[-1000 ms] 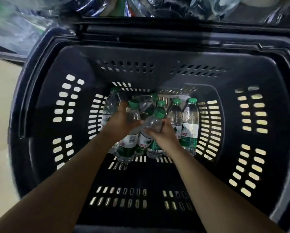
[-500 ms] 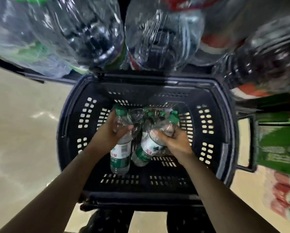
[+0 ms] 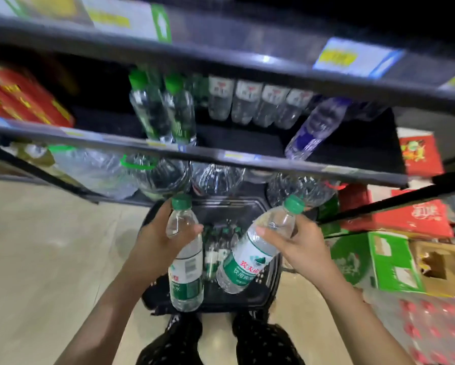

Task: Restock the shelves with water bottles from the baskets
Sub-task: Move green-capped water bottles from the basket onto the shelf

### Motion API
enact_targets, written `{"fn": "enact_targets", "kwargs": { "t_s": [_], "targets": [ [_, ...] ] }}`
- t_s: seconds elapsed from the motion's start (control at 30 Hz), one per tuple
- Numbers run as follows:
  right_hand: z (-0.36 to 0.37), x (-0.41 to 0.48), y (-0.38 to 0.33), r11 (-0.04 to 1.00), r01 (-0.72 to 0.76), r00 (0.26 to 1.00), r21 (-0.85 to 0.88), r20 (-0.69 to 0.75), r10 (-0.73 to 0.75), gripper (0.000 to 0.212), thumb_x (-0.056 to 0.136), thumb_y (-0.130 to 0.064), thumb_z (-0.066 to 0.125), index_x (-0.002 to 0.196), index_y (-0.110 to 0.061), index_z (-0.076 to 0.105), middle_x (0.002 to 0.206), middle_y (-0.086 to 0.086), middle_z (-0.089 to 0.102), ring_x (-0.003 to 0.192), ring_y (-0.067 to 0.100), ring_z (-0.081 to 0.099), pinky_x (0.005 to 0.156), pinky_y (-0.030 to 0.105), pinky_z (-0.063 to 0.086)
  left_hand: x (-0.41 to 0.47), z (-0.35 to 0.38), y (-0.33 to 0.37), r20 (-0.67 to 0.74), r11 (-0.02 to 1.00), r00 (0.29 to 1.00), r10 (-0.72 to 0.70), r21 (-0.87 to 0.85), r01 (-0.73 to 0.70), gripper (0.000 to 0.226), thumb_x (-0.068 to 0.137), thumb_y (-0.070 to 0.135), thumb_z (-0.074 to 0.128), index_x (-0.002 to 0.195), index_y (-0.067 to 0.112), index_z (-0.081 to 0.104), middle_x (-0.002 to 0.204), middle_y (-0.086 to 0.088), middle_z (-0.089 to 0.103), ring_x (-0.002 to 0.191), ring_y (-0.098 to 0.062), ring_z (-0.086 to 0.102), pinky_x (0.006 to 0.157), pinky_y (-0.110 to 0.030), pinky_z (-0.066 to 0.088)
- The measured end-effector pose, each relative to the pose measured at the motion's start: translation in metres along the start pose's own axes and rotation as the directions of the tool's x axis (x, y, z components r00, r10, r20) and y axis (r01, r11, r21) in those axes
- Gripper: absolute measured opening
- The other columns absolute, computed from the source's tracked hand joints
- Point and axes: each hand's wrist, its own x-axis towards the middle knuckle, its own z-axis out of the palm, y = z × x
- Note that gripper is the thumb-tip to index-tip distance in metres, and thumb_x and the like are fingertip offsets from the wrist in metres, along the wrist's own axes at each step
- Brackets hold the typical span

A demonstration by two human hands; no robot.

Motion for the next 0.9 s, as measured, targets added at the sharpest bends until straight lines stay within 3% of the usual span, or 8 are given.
{"fn": "enact_targets", "kwargs": {
  "t_s": [0.13,0.3,0.43,0.53,0.6,0.7,0.8,0.9],
  "targets": [
    [-0.045,-0.039,-0.052,0.998,0.064,0.984,-0.025,-0.167,-0.068,0.031,0.07,-0.035,0.083,0.091,-0.02,0.067,0.082,-0.011,0.07,0.076,-0.007,0.064,0.062,0.009,0.044,-0.034,-0.028,0.063,-0.051,0.995,0.994,0.093,-0.037,-0.095,0.033,0.083,0.04,0.069,0.107,0.05,0.048,0.089,0.041,0.062,0.084,0.018,0.057,0.067,-0.015,0.04],
    [-0.083,-0.066,-0.098,0.992,0.123,0.938,-0.036,-0.322,-0.128,0.037,0.069,-0.039,0.082,0.096,-0.018,0.067,0.087,-0.009,0.071,0.083,0.007,0.066,0.076,0.031,0.053,-0.058,-0.05,0.116,-0.097,0.97,0.971,0.217,-0.089,-0.226,0.034,0.081,0.042,0.069,0.112,0.039,0.055,0.094,0.026,0.067,0.087,0.008,0.062,0.07,-0.021,0.044],
    [-0.106,-0.077,-0.135,0.981,0.193,0.912,-0.014,-0.366,-0.185,0.031,0.072,-0.035,0.081,0.095,-0.02,0.067,0.086,-0.009,0.071,0.081,0.0,0.064,0.069,0.023,0.049,-0.063,-0.064,0.155,-0.163,0.936,0.934,0.318,-0.101,-0.336,0.053,0.073,0.058,0.069,0.121,0.046,0.05,0.099,0.028,0.066,0.094,0.01,0.06,0.079,-0.021,0.046],
    [-0.122,-0.079,-0.162,0.962,0.273,0.886,0.008,-0.393,-0.248,0.028,0.073,-0.033,0.081,0.095,-0.023,0.066,0.086,-0.009,0.071,0.08,-0.001,0.065,0.07,0.023,0.05,-0.058,-0.075,0.185,-0.208,0.902,0.906,0.368,-0.156,-0.402,0.06,0.07,0.06,0.071,0.124,0.045,0.049,0.105,0.017,0.068,0.103,-0.007,0.063,0.091,-0.038,0.05],
    [-0.132,-0.077,-0.181,0.952,0.308,0.851,0.004,-0.448,-0.273,0.027,0.073,-0.032,0.081,0.092,-0.023,0.065,0.084,-0.01,0.07,0.076,-0.005,0.064,0.066,0.016,0.047,-0.053,-0.084,0.209,-0.268,0.874,0.872,0.41,-0.159,-0.46,0.063,0.068,0.056,0.072,0.125,0.045,0.048,0.109,0.017,0.065,0.107,-0.011,0.061,0.094,-0.039,0.049],
    [-0.146,-0.071,-0.206,0.937,0.35,0.785,0.011,-0.549,-0.287,0.032,0.072,-0.037,0.081,0.094,-0.02,0.065,0.085,-0.01,0.069,0.076,-0.002,0.064,0.067,0.017,0.049,-0.048,-0.093,0.245,-0.283,0.832,0.83,0.481,-0.151,-0.534,0.049,0.077,0.041,0.078,0.118,0.031,0.054,0.105,0.014,0.065,0.101,-0.004,0.061,0.086,-0.028,0.048],
    [-0.159,-0.059,-0.227,0.923,0.384,0.723,0.013,-0.627,-0.292,0.035,0.073,-0.038,0.08,0.096,-0.017,0.065,0.087,-0.01,0.068,0.08,-0.004,0.061,0.066,0.016,0.046,-0.043,-0.102,0.284,-0.333,0.766,0.757,0.563,-0.135,-0.629,0.03,0.081,0.035,0.074,0.105,0.03,0.057,0.1,0.01,0.064,0.093,0.0,0.061,0.078,-0.015,0.045],
    [-0.167,-0.043,-0.246,0.917,0.399,0.677,0.024,-0.682,-0.277,0.039,0.071,-0.043,0.08,0.094,-0.016,0.064,0.087,-0.007,0.068,0.08,0.003,0.063,0.069,0.022,0.047,-0.029,-0.105,0.316,-0.427,0.701,0.674,0.602,-0.122,-0.703,0.038,0.078,0.042,0.076,0.108,0.031,0.056,0.105,0.006,0.065,0.101,-0.009,0.061,0.087,-0.027,0.049]
  ]
}}
